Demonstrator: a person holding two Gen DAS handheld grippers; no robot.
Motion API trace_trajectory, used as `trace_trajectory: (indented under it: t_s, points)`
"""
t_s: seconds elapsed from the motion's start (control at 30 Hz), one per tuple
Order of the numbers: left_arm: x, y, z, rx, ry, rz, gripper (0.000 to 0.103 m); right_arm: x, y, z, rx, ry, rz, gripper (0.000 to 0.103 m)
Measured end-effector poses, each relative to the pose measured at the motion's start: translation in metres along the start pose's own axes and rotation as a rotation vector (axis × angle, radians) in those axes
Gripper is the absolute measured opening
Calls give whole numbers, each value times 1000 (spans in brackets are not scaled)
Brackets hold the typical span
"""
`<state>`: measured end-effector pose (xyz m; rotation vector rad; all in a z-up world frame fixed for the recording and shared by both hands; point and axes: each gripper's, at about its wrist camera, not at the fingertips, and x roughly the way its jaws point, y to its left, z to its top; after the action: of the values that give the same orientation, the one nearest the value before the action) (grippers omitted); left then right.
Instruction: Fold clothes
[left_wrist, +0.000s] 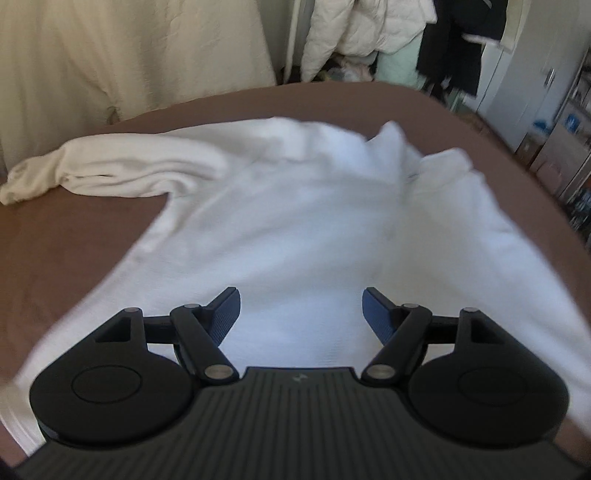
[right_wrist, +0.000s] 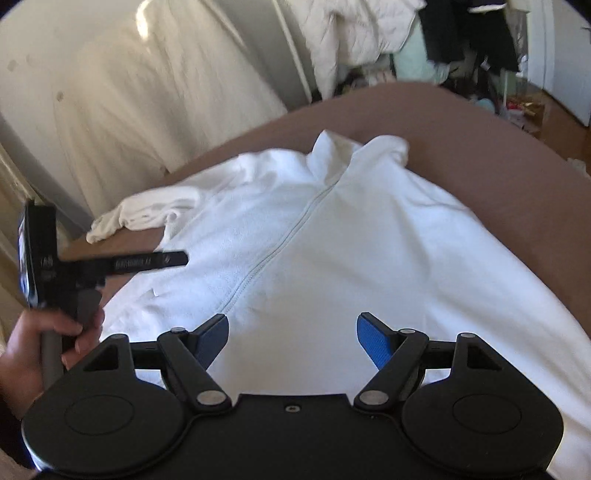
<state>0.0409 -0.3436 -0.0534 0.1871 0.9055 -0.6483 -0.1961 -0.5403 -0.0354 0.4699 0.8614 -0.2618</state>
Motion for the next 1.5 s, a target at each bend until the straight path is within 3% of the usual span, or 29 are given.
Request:
trace_trajectory:
  t_s: [0.07, 0.27, 0.43, 0.5, 0.57, 0.73, 0.87, 0.97, 1.03, 1.13, 1.2, 1.33, 1.43, 1.5]
  points:
    - [8, 14, 7, 8, 2, 23, 73, 12, 8, 10, -22, 30, -14, 81]
    - [26, 77, 40, -148, 6, 40, 73, 56, 36, 31, -92, 109, -35, 81]
    - [47, 142, 47, -202, -47, 132, 73, 78, 51, 33, -204, 114, -4, 81]
    - [61, 172, 39, -245, -50, 149, 73, 87, 44, 33, -246, 94, -12, 81]
    - [73, 202, 26, -289, -76, 121, 73, 97, 29, 36, -227, 84, -36, 81]
    - [108, 266, 5, -443, -135, 134, 73, 101, -18, 36, -174, 104, -72, 81]
    - [118, 292, 17, -460, -215, 136, 73, 92, -33, 36, -370, 140, -196, 81]
    - [116, 313, 33, -544, -298, 86, 74, 75, -53, 43, -332, 132, -186, 81]
    - [124, 333, 43, -632, -283, 71, 76, 67, -66, 48, -282, 120, -162, 81]
    - [144, 364, 49, -742, -249, 118, 77, 62, -79, 45, -251, 115, -159, 81]
    - [154, 375, 50, -741, -285, 148, 78, 65, -86, 36, -255, 150, -173, 81]
    - [172, 359, 66, -611, -300, 295, 83, 75, -101, 13, -341, 272, -254, 80]
    - [168, 348, 86, -496, -341, 339, 16, 74, -114, 2, -333, 309, -273, 80]
    - [150, 343, 96, -430, -448, 382, 16, 72, -122, 2, -303, 302, -280, 80]
